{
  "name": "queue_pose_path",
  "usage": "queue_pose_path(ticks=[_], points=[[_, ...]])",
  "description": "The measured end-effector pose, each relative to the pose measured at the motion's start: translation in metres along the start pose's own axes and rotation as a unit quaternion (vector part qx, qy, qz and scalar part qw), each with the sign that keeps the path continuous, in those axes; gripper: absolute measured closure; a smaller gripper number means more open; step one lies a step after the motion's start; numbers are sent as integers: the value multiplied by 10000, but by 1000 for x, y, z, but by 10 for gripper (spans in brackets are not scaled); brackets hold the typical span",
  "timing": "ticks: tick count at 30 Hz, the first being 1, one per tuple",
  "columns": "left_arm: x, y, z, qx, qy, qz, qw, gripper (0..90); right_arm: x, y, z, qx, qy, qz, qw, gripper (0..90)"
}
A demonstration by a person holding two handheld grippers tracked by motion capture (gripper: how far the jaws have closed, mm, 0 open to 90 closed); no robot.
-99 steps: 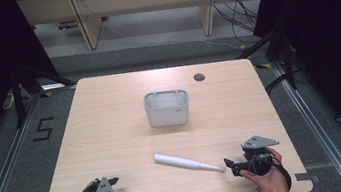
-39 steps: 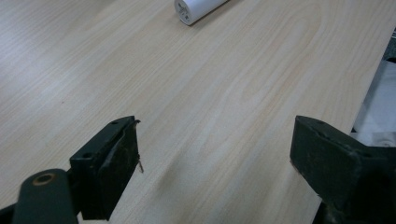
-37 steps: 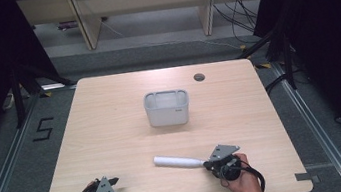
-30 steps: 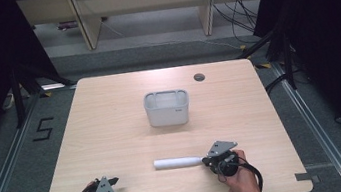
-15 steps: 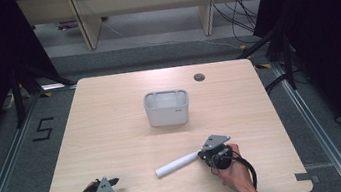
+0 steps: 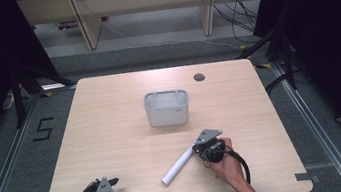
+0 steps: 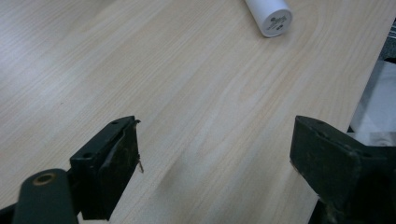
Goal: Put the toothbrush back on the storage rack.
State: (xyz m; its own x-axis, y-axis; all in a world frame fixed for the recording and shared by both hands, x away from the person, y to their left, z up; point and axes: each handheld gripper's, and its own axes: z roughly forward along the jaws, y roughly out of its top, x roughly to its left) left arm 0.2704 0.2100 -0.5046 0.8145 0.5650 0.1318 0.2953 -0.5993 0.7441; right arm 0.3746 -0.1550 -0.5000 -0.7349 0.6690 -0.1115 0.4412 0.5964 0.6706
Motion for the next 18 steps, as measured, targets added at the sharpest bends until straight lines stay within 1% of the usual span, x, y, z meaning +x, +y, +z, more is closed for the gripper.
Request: queue_pose_path(ticks=[1, 2, 3, 4, 6, 7, 8, 9, 11, 12, 13, 14, 15, 16, 17, 18], points=[[-1, 0, 0, -16, -35, -30, 10000, 150, 0, 1, 1, 4, 23, 113, 9999, 889], [0, 0, 0, 15, -9, 8, 10000, 150, -1, 2, 2, -7, 24, 87, 10000, 888], [0, 0, 0, 11, 29, -24, 10000, 150, -1, 3, 4, 40, 7, 136, 9999, 886], [0, 0, 0, 11, 29, -24, 10000, 150, -1, 3, 4, 40, 7, 136, 9999, 886], [0, 0, 0, -12, 38, 5, 10000, 150, -1, 6, 6, 43, -21, 105, 9999, 886], [-1, 0, 1, -24, -7, -22, 10000, 150, -2, 9, 9, 22, 7, 31, 10000, 886], [-1, 0, 1, -24, -7, -22, 10000, 150, -2, 9, 9, 22, 7, 31, 10000, 886], [0, -1, 1, 8, 47, -34, 10000, 150, -2, 10, 9, 30, 1, 79, 10000, 886], [-1, 0, 0, -16, 8, -42, 10000, 150, -3, 14, 13, -4, -13, -14, 10000, 885], [0, 0, 0, 17, 9, 31, 10000, 150, -2, 16, 14, 16, -12, 4, 10000, 885], [0, 0, 0, -20, 13, -3, 10000, 150, -2, 17, 16, 36, 8, 27, 10000, 885], [0, 0, 0, 4, 40, 15, 10000, 150, -2, 18, 17, 16, -16, -40, 10000, 884], [-1, 0, 0, -18, 2, -69, 10000, 150, -1, 19, 19, 6, -12, -52, 10000, 884], [0, 0, 0, -3, 37, 14, 10000, 150, -1, 20, 20, 47, -7, -70, 10000, 883], [0, 0, 0, 0, -37, -8, 10000, 150, 1, 21, 23, 18, -27, -31, 10000, 883], [0, 0, 0, 0, -37, -8, 10000, 150, 1, 21, 23, 18, -27, -31, 10000, 883]])
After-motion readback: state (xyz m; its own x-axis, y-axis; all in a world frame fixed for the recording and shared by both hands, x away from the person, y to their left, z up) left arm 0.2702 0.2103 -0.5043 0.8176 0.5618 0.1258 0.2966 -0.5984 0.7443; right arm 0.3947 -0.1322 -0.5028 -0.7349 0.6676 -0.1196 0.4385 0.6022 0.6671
